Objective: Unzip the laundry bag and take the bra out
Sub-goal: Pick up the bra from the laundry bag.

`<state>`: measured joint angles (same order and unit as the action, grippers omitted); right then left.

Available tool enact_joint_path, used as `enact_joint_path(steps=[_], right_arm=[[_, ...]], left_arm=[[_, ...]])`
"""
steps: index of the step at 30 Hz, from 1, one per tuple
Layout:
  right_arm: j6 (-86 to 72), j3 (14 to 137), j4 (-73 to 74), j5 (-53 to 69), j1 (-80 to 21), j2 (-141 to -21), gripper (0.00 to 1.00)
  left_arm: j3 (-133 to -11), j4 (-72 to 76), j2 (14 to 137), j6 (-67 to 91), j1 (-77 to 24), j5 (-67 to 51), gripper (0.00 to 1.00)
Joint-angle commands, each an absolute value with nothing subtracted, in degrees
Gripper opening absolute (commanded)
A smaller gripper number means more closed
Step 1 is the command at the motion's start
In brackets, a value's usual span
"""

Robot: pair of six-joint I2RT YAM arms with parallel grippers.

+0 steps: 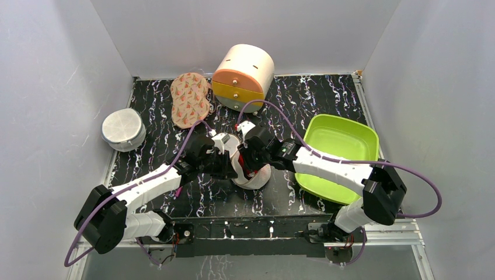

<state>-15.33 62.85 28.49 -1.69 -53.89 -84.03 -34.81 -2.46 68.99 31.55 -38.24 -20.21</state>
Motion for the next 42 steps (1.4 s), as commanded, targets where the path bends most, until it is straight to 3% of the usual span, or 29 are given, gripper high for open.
enact_joint_path(steps=[1,12,19,27,42], right_arm=[[-15.1,63.1,25.6,-1.6,-54.0,-83.4,0.27],[-14.5,63.8,23.8,-0.7,-54.0,-88.4,0.30],[-14.7,63.8,24.4,-0.7,-53.9,-86.0,0.00],[-14.6,61.9,24.4,0.0,-54.0,-78.7,0.00],[-19.3,60.5,8.5,3.9,-53.9,-68.9,0.00]], left_arm=[[-36.0,-3.0,68.3,31.3,-38.3,-21.1,0.11],[-36.2,-3.3,67.8,31.4,-38.3,-21.3,0.11],[-35.8,-3.0,67.5,31.5,-38.3,-21.1,0.11],[-35.9,-2.7,68.2,31.3,-38.3,-20.6,0.11],[-36.7,-2.7,68.7,31.7,-38.3,-21.3,0.11]])
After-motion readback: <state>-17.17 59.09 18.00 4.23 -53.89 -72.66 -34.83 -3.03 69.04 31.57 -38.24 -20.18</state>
